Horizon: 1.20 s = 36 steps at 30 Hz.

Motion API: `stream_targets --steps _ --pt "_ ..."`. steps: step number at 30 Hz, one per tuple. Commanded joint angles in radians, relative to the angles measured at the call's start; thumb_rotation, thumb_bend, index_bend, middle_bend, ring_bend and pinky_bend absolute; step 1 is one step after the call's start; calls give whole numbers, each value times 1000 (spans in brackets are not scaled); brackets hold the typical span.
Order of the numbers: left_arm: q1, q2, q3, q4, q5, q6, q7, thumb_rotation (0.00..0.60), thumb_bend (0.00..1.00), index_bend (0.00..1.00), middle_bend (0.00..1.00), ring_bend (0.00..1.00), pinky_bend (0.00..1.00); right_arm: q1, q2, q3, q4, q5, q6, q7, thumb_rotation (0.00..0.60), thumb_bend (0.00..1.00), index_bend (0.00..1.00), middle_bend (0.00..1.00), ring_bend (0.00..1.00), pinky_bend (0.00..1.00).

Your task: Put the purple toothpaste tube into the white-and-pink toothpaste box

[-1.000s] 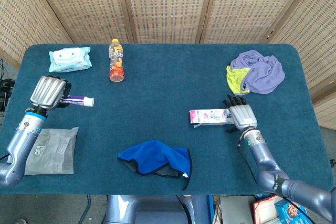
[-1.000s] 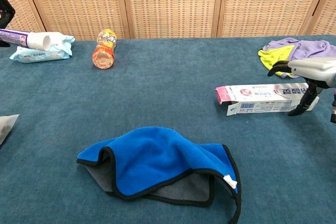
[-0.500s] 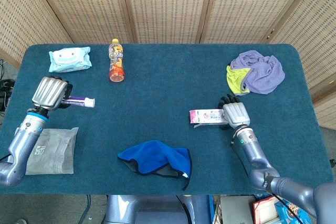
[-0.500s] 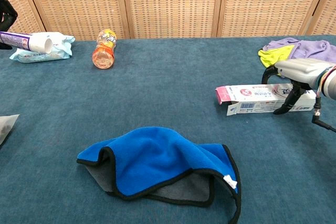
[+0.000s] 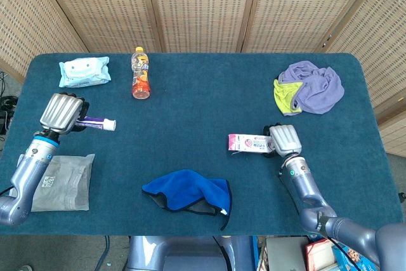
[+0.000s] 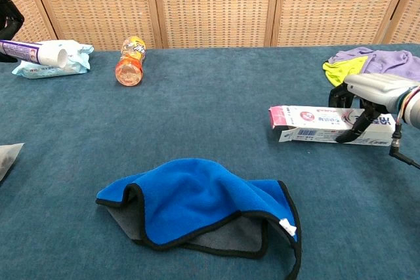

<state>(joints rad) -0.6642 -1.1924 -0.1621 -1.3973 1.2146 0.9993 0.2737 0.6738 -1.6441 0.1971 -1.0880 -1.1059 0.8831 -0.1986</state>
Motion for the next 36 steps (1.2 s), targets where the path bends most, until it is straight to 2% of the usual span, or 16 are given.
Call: stream_targets --steps 1,7,13,20,28,36 --pt "-2 8 -2 -18 9 5 1 600 349 780 629 514 501 -5 20 10 -42 -13 16 18 600 169 522 477 358 425" --pt "-7 28 -5 -83 34 20 15 600 349 780 629 514 501 4 78 37 -171 -30 48 3 600 169 522 476 358 425" --pt "-20 35 -4 -148 41 13 41 600 349 780 629 515 502 25 116 60 -293 -24 73 -70 600 169 522 474 358 425" --pt "-49 55 -10 -264 -12 -13 160 600 350 780 636 524 510 62 128 85 -414 35 90 -192 600 169 522 474 359 425" --pt "-86 56 -22 -384 -128 -1 330 600 349 786 649 544 526 96 104 87 -459 104 102 -282 600 169 522 479 362 425" --pt "-127 27 -21 -460 -239 34 463 600 349 790 655 552 533 114 84 83 -468 138 120 -304 600 169 522 480 363 425"
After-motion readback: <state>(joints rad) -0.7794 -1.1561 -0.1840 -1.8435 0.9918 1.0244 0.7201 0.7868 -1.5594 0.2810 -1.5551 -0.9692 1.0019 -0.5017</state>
